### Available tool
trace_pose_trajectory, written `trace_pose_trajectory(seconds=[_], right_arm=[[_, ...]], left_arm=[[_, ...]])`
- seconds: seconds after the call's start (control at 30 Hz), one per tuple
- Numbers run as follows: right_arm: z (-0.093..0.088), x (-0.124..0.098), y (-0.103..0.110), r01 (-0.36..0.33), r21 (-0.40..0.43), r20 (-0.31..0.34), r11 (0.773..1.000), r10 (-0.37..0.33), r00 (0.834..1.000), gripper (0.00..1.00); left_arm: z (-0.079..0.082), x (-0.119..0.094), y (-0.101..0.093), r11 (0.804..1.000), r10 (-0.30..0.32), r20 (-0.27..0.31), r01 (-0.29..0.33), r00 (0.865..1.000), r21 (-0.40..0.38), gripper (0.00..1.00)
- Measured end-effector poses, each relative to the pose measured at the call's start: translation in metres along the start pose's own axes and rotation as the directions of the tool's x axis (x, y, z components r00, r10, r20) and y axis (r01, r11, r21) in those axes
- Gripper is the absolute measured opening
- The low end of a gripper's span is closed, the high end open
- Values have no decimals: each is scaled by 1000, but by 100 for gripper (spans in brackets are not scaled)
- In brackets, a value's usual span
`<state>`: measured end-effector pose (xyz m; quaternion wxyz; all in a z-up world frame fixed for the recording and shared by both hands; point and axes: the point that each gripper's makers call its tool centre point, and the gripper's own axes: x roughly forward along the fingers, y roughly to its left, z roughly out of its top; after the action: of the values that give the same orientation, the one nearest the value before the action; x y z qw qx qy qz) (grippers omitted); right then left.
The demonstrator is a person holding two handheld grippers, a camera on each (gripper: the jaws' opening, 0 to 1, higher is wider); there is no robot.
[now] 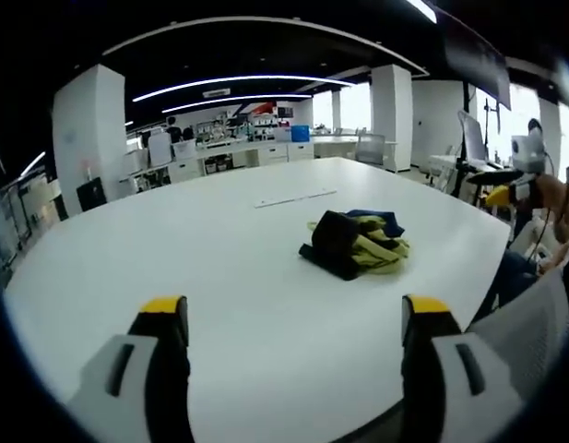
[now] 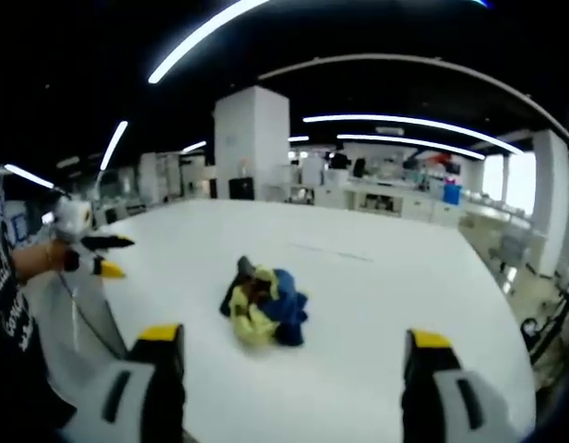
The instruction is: Fold the garment on the visible template until the final outline fits inside the template.
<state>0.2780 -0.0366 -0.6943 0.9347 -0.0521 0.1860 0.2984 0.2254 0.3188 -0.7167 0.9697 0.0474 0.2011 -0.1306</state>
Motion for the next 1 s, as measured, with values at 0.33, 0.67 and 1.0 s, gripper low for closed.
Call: trace_pose_trajectory(seconds=[0.33,0.67,1.0], right_arm=[[-4,8,4,-27,-11,-17,1000,27,999,98],[0,22,6,-56,-19,-5,998,56,998,96],[4,48,6,-121,-20,10,992,121,993,86]], left_arm=[[2,4,2,1000,-5,1,5,1000,6,90],[16,19,-5,998,-64,20,63,998,31,85],[32,45,-13,991,-120,49,117,992,57,77]])
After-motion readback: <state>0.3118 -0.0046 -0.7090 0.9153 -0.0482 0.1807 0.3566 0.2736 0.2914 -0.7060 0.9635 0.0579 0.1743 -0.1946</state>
